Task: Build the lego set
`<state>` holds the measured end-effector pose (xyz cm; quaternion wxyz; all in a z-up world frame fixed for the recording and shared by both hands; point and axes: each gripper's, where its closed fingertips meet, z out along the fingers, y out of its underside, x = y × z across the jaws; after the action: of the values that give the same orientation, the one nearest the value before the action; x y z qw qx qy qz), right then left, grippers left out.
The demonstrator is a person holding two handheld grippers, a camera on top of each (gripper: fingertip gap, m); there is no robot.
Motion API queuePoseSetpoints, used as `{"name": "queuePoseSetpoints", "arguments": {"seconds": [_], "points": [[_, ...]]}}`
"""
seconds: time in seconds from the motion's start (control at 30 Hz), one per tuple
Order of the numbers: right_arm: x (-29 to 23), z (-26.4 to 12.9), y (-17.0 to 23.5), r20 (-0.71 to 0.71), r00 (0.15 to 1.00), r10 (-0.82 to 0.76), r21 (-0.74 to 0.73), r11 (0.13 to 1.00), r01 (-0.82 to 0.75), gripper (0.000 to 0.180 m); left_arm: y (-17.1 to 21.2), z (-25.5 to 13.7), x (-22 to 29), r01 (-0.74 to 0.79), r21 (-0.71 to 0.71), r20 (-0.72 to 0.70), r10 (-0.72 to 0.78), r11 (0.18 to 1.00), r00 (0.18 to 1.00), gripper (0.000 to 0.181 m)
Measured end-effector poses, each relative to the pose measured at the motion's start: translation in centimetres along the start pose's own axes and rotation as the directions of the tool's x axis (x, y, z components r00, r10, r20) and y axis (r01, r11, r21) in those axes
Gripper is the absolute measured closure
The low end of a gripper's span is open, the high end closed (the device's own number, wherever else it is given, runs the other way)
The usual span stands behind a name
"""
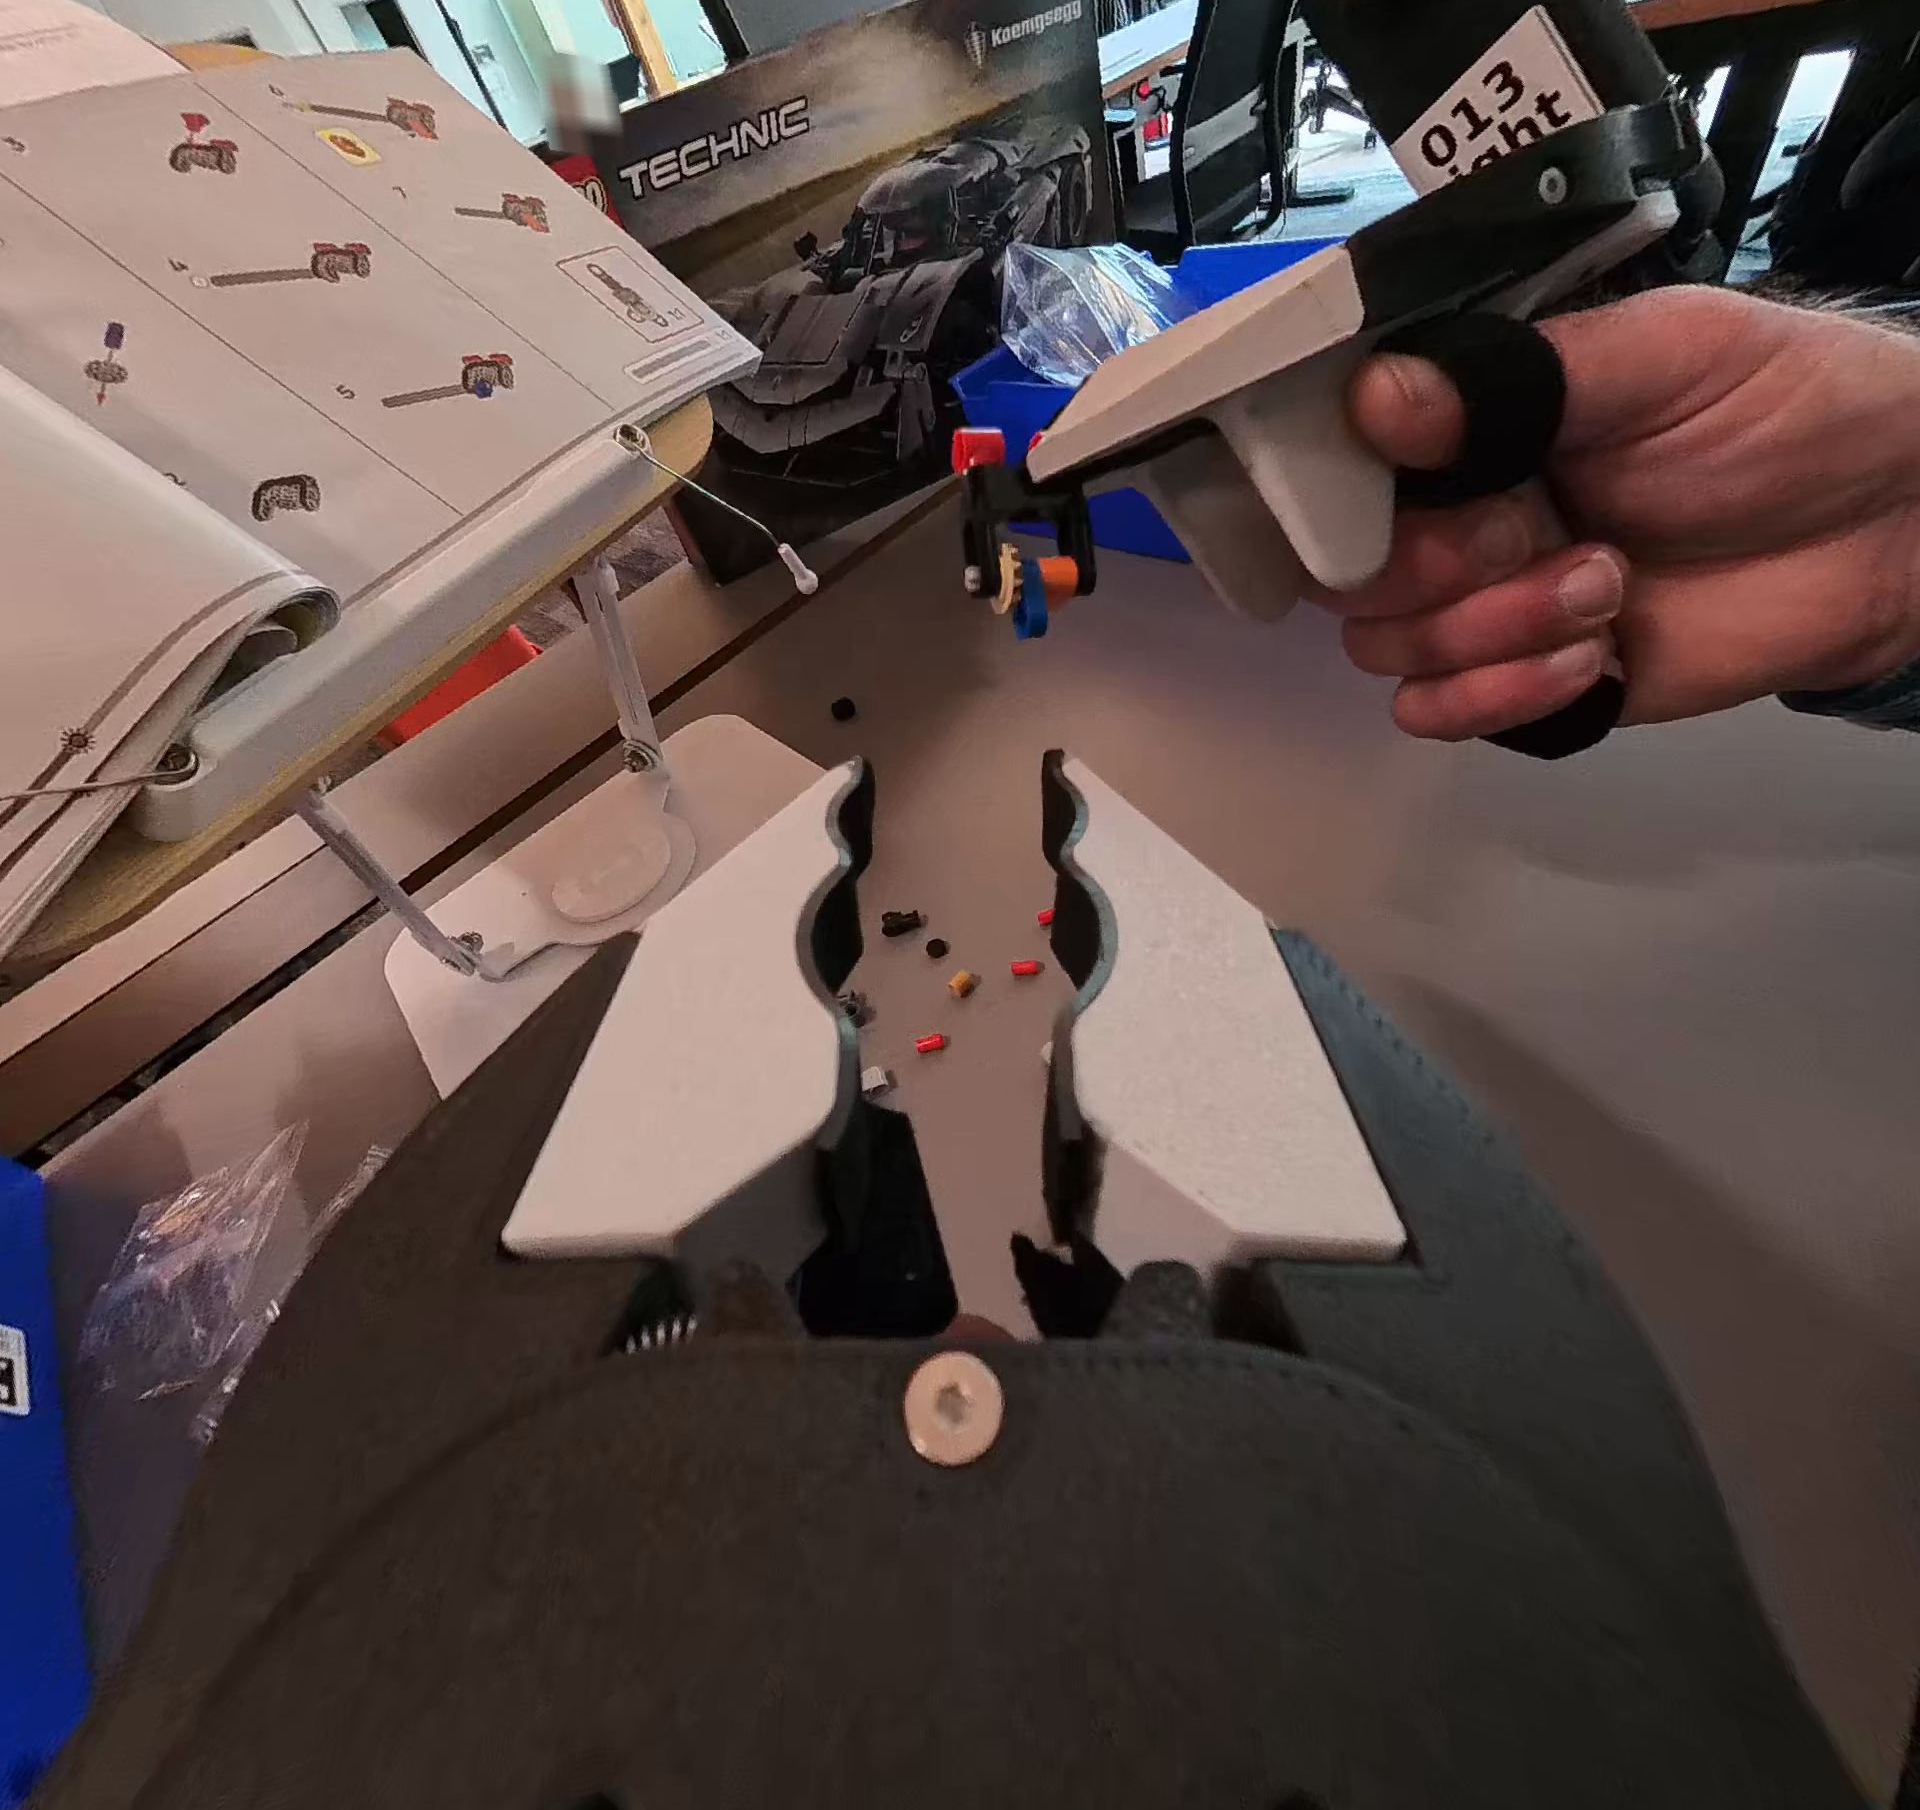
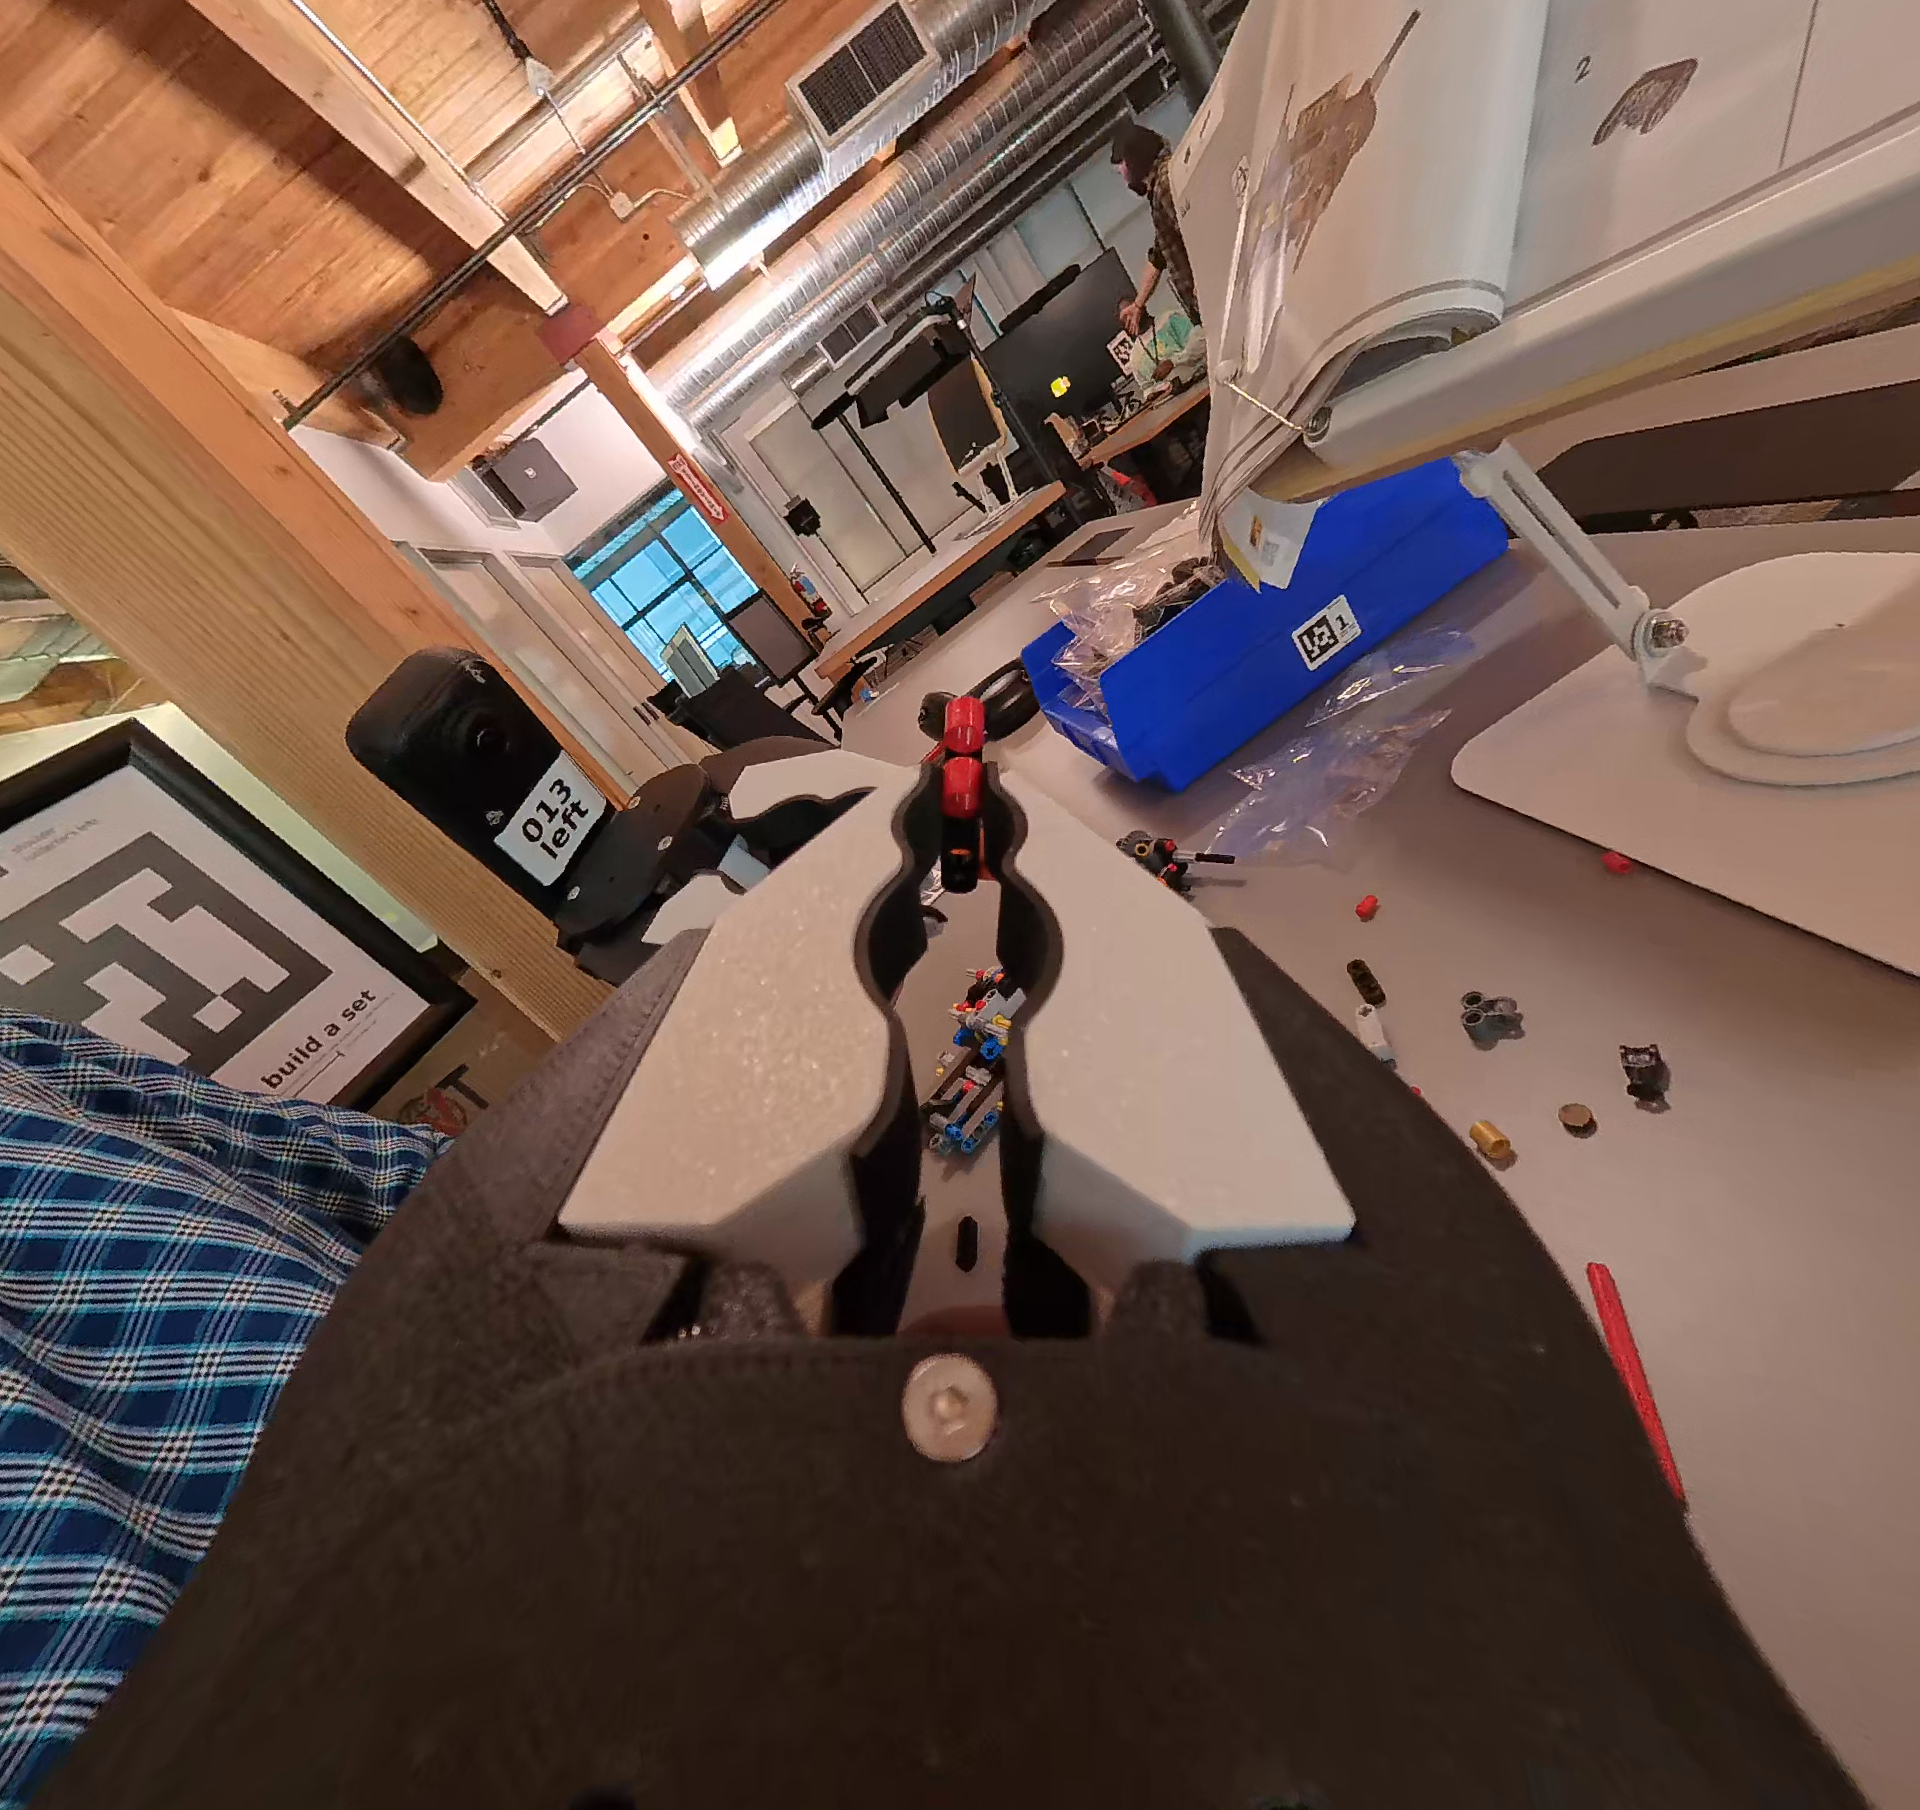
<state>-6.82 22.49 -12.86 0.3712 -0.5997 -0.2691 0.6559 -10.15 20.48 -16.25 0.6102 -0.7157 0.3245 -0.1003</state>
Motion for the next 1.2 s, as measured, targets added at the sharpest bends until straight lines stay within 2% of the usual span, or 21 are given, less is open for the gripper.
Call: {"name": "queuePoseSetpoints", "arguments": {"seconds": [0.63,0.83,0.97,1.13,1.2], "points": [[0.8,-0.1,0.3,0.002,1.0,0.014,-0.009,1.0,-0.014,0.176,0.9,-0.1,-1.1,0.013,-0.026,0.005,-0.013,1.0,1.0,0.15],[2.8,-1.4,-0.9,-0.094,0.995,-0.029,0.015,0.999,0.031,0.176,1.3,-0.5,-2.1,0.024,-0.032,0.027,-0.023,0.999,0.999,0.15],[4.8,-2.2,-0.2,-0.167,0.984,-0.062,-0.087,0.995,0.048,0.176,1.6,-0.6,-2.7,0.032,-0.041,0.035,-0.031,0.999,0.999,0.15],[7.4,-2.7,3.2,-0.21,0.973,-0.097,-0.293,0.956,0.033,0.176,2.0,-0.5,-2.9,0.029,-0.056,0.037,-0.027,0.998,0.999,0.151],[8.4,-3.0,5.3,-0.219,0.973,-0.07,-0.382,0.924,-0.019,0.176,2.1,-0.6,-3.0,0.025,-0.061,0.041,-0.022,0.998,0.999,0.151]]}}
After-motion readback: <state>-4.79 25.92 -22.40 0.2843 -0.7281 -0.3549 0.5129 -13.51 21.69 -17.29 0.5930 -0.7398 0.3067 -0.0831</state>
